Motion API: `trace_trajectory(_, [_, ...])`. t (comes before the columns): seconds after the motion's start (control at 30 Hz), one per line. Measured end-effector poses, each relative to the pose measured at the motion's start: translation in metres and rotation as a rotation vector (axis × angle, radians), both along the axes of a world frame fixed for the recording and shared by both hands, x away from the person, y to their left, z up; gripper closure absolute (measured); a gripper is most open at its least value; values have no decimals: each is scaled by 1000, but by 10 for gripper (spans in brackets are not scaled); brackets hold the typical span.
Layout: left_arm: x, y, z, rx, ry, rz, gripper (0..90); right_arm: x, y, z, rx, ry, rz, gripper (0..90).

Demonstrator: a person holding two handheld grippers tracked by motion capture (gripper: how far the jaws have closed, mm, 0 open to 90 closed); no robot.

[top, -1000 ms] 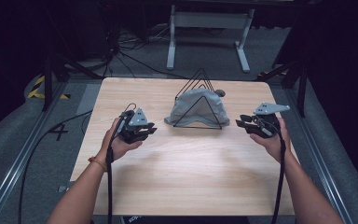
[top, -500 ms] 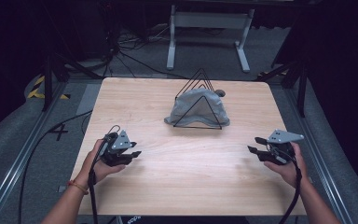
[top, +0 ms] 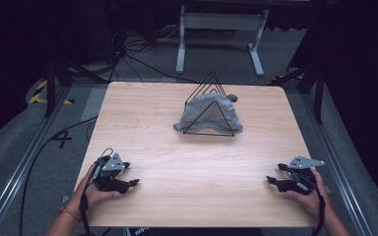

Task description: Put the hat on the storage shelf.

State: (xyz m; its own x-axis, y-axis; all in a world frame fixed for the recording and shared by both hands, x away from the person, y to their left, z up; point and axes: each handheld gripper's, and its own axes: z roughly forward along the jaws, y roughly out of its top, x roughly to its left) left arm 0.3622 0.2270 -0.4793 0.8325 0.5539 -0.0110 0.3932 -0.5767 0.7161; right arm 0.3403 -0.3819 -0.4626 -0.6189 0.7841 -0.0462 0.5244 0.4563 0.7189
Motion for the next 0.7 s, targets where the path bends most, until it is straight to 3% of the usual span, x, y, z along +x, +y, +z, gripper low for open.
trace_trajectory(0.07, [-2,1,-2,-11,-9,4,243,-2,-3,-4,42,-20,-28,265])
trace_trajectory(0.27, [-2,1,-2,-4,-2,37,179,-2,-4,-5,40,-23,-46,247])
trace_trajectory(0.7, [-3,1,-2,-1,1,56,166,-2,-4,-5,34,-19,-56,227])
